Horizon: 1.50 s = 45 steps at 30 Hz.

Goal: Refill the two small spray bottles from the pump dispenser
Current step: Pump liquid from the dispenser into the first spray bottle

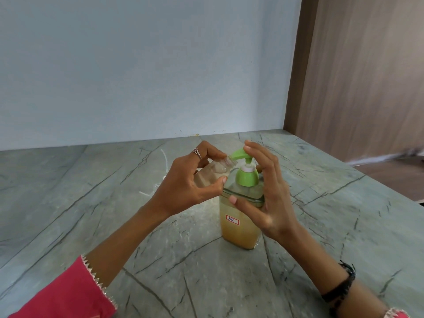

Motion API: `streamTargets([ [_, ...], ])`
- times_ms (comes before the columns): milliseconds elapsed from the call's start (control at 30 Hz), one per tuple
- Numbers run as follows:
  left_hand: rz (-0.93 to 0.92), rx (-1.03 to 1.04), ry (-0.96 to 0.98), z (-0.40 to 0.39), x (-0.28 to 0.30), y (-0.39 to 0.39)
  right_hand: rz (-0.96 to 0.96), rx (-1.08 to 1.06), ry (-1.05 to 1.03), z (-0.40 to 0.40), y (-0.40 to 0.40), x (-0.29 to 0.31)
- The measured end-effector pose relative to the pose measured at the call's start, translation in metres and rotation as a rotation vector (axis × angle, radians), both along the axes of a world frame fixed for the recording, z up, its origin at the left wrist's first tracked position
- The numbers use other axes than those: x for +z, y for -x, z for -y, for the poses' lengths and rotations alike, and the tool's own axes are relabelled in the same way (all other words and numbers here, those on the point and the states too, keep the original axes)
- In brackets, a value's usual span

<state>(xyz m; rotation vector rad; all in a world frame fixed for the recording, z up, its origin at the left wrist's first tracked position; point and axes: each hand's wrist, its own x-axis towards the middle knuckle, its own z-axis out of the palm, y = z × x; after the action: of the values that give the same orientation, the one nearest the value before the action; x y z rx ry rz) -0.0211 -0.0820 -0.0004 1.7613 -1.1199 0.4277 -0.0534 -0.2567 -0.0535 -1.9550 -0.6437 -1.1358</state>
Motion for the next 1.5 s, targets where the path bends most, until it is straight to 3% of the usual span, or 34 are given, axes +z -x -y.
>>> streamTargets([
  [1500, -0.013, 0.039, 0.016, 0.0007, -0.0036, 0.0003, -0.016, 0.000, 0.005, 0.0005, 0.0019, 0.0023],
])
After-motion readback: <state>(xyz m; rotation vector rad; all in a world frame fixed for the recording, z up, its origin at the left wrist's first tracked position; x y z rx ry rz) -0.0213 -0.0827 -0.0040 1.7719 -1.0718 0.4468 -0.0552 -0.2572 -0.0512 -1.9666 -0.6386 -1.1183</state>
